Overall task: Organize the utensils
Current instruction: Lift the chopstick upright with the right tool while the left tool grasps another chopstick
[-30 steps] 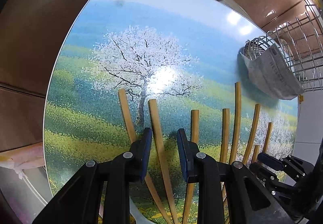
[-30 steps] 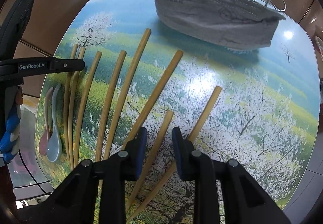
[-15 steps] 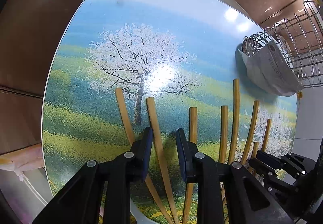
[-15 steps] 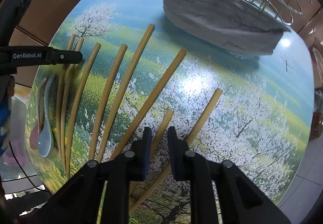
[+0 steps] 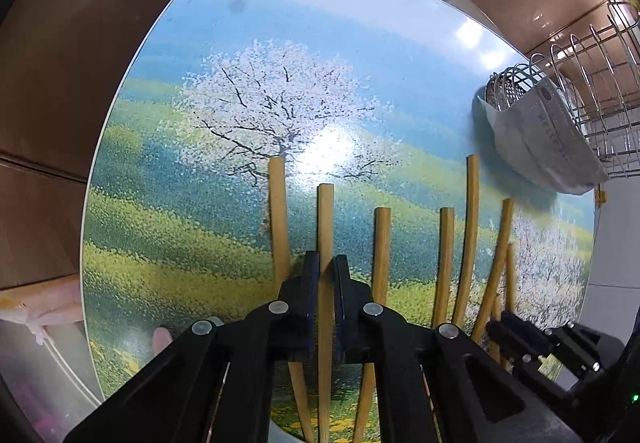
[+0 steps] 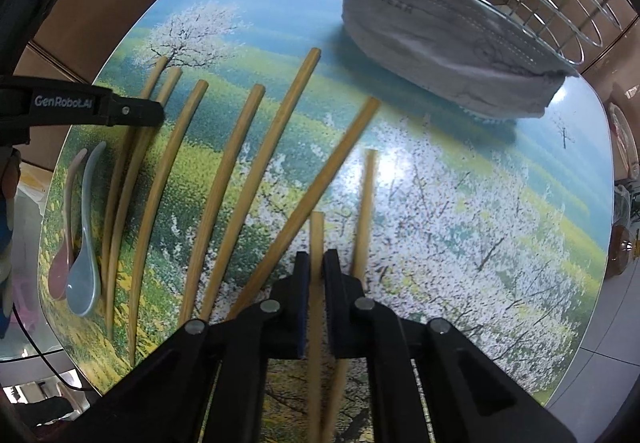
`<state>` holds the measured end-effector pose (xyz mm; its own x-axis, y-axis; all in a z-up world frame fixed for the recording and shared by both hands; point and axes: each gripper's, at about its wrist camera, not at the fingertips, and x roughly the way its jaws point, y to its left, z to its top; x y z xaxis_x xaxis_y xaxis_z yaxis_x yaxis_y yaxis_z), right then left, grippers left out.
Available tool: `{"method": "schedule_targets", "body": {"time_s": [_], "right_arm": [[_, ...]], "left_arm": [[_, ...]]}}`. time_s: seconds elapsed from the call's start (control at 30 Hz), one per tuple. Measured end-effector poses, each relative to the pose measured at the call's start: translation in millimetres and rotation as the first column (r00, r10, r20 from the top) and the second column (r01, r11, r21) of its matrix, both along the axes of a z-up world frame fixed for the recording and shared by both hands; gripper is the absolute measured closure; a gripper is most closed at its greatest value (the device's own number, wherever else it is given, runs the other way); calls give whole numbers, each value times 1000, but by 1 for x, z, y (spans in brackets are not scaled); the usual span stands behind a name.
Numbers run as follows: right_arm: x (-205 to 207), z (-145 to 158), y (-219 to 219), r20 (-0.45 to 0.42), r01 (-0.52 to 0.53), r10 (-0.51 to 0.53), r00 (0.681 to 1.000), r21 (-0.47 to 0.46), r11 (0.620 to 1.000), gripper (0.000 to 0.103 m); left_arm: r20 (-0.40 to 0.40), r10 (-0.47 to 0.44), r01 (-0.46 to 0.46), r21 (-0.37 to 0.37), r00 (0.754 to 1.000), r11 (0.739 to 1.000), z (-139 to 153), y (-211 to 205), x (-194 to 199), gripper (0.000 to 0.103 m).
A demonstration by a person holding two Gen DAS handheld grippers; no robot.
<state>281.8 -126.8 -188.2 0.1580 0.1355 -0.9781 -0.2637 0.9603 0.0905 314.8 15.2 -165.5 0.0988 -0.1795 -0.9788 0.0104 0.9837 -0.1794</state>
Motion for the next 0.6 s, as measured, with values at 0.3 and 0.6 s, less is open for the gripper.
{"method": "schedule_targets", "body": {"time_s": [0.3, 0.6], "right_arm": [[-18, 3, -10, 26, 41, -43, 999, 62, 997, 97], [-61, 39, -29, 151, 37, -59, 987, 145, 989, 97]], "left_arm": [[28, 38, -37, -29, 999, 999, 6, -7, -17, 97], [148, 32, -19, -85, 988, 996, 48, 1, -53, 97]]}}
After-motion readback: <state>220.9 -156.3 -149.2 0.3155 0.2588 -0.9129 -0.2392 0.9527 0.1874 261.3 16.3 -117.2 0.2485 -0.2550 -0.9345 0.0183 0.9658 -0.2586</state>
